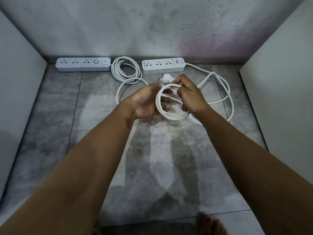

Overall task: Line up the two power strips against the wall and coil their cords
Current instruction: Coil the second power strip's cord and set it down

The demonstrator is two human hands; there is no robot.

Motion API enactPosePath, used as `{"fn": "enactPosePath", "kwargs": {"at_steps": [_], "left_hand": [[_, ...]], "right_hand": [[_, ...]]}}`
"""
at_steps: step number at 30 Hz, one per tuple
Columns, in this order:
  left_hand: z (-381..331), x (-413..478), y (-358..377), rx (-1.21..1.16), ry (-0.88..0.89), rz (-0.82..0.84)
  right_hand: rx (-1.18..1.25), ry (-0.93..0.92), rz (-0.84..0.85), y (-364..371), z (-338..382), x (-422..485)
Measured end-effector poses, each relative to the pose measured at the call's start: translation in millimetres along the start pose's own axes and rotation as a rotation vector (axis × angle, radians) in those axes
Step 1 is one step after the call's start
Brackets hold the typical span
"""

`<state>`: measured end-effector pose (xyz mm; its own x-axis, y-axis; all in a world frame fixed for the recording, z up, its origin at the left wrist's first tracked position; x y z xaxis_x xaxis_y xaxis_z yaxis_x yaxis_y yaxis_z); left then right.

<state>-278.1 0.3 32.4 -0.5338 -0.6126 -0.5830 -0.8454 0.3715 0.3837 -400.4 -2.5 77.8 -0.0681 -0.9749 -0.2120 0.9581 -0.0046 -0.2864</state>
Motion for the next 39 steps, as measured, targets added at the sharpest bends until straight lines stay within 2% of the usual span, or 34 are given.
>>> {"fn": "enactPosePath", "kwargs": {"at_steps": [3, 7, 14, 18, 21, 24, 27, 29, 32, 34, 37, 39], "left_hand": [[-2.5, -3.8, 11.9, 0.178, 0.006, 0.077], [-8.6, -6.8, 5.2, 0.377, 0.085, 0.016], [0.6, -6.0, -2.7, 0.185, 0.079, 0.071], [-3.9, -6.0, -13.4, 0.175, 0.09, -0.007], [-7.7, -4.5, -22.9, 0.145, 0.102, -0.096], [-7.8, -3.3, -27.2, 0.216, 0.114, -0.155], [-7.8, -4.4, -21.8, 0.355, 0.1, -0.16], [-9.0, -6.1, -14.5, 0.418, 0.101, -0.125], [-13.5, -9.3, -4.2, 0.466, 0.137, -0.082], [-16.8, -12.1, -3.0, 0.485, 0.169, -0.092], [-18.1, -15.7, -10.2, 0.471, 0.196, -0.135], [-18.6, -17.0, -13.8, 0.443, 0.215, -0.152]], "right_hand": [[-0.104, -0.045, 0.026, 4.9, 0.1, -1.0], [-0.144, -0.027, 0.067, 9.6, -2.6, 0.6], [0.096, 0.151, 0.073, 14.2, -14.4, 5.0], [0.317, 0.281, 0.061, 11.0, -27.2, 4.2], [0.421, 0.281, 0.016, 2.8, -28.9, 4.1], [0.45, 0.232, -0.129, -10.1, -32.4, 5.2], [0.322, 0.081, -0.252, -20.0, -23.9, 6.7], [0.136, -0.048, -0.248, -16.7, -7.5, 7.6], [-0.251, -0.197, -0.148, -0.3, 16.7, 9.5], [-0.455, -0.186, -0.033, 11.7, 18.4, 13.8], [-0.532, -0.171, 0.14, 24.3, 17.4, 18.0], [-0.418, -0.166, 0.226, 29.6, 19.8, 16.1]]}}
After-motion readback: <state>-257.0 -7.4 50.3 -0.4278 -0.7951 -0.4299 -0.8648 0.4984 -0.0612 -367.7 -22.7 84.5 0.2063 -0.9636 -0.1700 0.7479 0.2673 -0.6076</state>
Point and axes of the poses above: each hand's wrist, its own x-axis towards the middle knuckle, its own y-axis out of the palm, z = x × y, the point moved 8 cm from there along x, towards the middle knuckle, and after that the axes turned 7 degrees about x, right-handed, at the moved point
